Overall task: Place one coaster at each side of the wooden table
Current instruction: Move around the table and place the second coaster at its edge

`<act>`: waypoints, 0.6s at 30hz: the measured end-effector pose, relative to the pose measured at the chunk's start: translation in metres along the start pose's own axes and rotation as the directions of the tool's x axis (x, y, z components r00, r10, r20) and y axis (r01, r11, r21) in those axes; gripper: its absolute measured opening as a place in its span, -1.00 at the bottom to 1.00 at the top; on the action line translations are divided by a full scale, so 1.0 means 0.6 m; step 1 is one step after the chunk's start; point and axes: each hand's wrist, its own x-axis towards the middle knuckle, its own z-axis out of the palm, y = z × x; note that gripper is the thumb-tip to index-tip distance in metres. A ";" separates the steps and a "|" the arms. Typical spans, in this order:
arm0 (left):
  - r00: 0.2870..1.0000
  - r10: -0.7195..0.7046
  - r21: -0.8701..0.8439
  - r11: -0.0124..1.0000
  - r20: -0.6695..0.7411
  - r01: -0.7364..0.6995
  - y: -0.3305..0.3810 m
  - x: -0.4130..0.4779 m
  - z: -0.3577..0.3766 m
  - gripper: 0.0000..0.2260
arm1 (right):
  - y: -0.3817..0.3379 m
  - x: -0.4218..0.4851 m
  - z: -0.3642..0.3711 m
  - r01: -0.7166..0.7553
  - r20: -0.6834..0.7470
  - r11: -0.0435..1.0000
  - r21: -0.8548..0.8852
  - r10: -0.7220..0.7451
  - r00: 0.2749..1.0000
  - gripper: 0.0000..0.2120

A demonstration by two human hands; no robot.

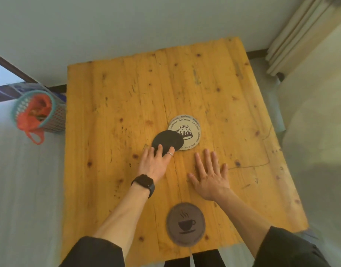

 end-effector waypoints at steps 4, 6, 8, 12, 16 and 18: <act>0.947 -0.318 -0.501 0.827 -0.039 0.257 -0.002 -0.013 -0.081 -0.62 | -0.008 -0.016 -0.072 0.014 0.162 0.998 0.068 -0.025 0.986 -0.13; 0.887 -0.455 -0.769 0.540 0.075 0.342 0.003 -0.023 -0.118 -0.68 | -0.013 -0.036 -0.113 -0.042 0.150 0.961 0.274 0.001 0.989 -0.26; 0.888 -0.400 -0.912 0.235 0.225 0.337 0.013 -0.043 -0.158 -0.65 | -0.012 -0.076 -0.146 -0.153 0.176 0.766 0.625 0.052 0.983 -0.38; 0.922 -0.221 -0.939 0.062 0.318 0.339 0.041 -0.107 -0.211 -0.66 | 0.007 -0.207 -0.168 -0.188 0.184 0.168 0.968 0.041 0.982 -0.48; 0.923 -0.055 -0.925 -0.002 0.380 0.381 0.102 -0.176 -0.232 -0.69 | 0.038 -0.328 -0.162 -0.120 0.122 -0.028 0.992 0.089 0.988 -0.50; 0.913 0.001 -0.913 0.015 0.409 0.409 0.139 -0.197 -0.233 -0.65 | 0.054 -0.372 -0.155 -0.093 0.096 -0.028 0.995 0.128 0.987 -0.52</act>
